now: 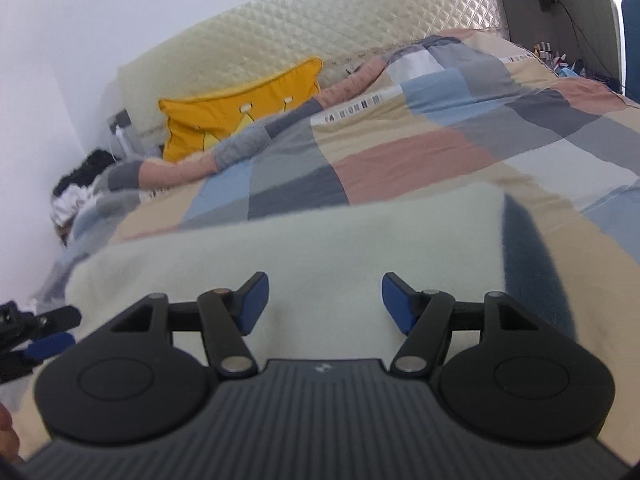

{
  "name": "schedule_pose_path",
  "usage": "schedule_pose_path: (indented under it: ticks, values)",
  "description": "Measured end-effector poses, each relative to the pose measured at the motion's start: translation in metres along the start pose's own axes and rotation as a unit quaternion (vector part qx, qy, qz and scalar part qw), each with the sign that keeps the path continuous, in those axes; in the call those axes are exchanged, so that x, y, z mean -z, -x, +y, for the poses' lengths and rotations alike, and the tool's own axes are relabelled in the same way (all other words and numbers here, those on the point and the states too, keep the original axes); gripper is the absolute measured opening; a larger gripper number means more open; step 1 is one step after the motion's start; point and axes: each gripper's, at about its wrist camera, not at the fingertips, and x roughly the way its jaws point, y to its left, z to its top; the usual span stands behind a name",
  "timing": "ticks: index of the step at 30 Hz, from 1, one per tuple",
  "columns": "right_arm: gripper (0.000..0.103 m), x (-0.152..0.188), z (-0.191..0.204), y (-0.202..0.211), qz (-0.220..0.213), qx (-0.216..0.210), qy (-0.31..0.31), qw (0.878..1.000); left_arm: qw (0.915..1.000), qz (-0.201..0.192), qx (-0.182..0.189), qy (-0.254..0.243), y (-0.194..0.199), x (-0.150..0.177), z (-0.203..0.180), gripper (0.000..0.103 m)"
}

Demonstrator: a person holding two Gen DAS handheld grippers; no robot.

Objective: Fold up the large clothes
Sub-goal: 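Lift and roll the pinched blanket edge over with both grippers, then open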

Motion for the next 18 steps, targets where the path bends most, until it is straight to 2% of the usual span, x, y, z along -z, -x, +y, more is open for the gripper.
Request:
schedule_pose_path:
  ticks: [3, 7, 12, 13, 18]
  values:
    - [0.065, 0.005, 0.004, -0.007, 0.013, 0.013, 0.028, 0.999, 0.9993, 0.005, -0.023, -0.028, -0.008, 0.003, -0.003, 0.06]
    - [0.065, 0.001, 0.008, -0.017, 0.014, 0.019, 0.06, 0.998, 0.9944, -0.013, -0.061, -0.085, -0.021, 0.0, -0.012, 0.06]
    - [0.065, -0.01, 0.009, -0.034, 0.024, 0.025, 0.106, 0.994, 0.9914, -0.011, -0.068, -0.111, -0.046, -0.01, -0.016, 0.06]
    - [0.07, -0.011, 0.005, -0.04, 0.029, 0.023, 0.105, 0.994, 0.9907, -0.01, -0.07, -0.117, -0.052, -0.012, -0.017, 0.06]
    - [0.075, -0.009, -0.001, -0.061, 0.04, 0.018, 0.093, 0.995, 0.9861, -0.001, -0.079, -0.146, -0.073, -0.013, -0.019, 0.061]
